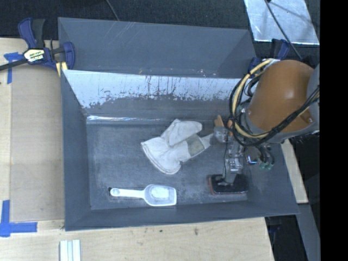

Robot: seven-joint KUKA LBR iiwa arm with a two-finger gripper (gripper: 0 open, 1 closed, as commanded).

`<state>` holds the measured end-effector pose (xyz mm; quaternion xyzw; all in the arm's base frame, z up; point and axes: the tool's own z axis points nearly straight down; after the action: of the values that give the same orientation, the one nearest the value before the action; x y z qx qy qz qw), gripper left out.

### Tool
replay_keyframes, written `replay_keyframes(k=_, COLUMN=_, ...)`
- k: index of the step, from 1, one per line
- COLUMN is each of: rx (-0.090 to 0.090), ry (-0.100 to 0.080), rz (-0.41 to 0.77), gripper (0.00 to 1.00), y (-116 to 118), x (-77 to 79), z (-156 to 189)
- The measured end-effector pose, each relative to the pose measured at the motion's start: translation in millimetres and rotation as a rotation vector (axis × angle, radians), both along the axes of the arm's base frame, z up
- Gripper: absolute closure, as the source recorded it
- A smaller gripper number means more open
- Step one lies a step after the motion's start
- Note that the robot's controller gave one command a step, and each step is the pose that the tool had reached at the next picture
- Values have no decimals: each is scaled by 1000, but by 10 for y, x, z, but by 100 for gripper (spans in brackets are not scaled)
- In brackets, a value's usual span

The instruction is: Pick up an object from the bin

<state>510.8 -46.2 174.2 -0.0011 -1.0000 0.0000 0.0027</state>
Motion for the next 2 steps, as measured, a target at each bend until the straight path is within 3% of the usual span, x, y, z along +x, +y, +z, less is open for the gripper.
replay_keyframes(k=1, rx=-1, ry=-8, rz=1, gripper=0, y=1, x=18, z=43)
replay_keyframes(k=2, rx=0, ry=-13, rz=-45, gripper=0, y=322, x=299, z=-440)
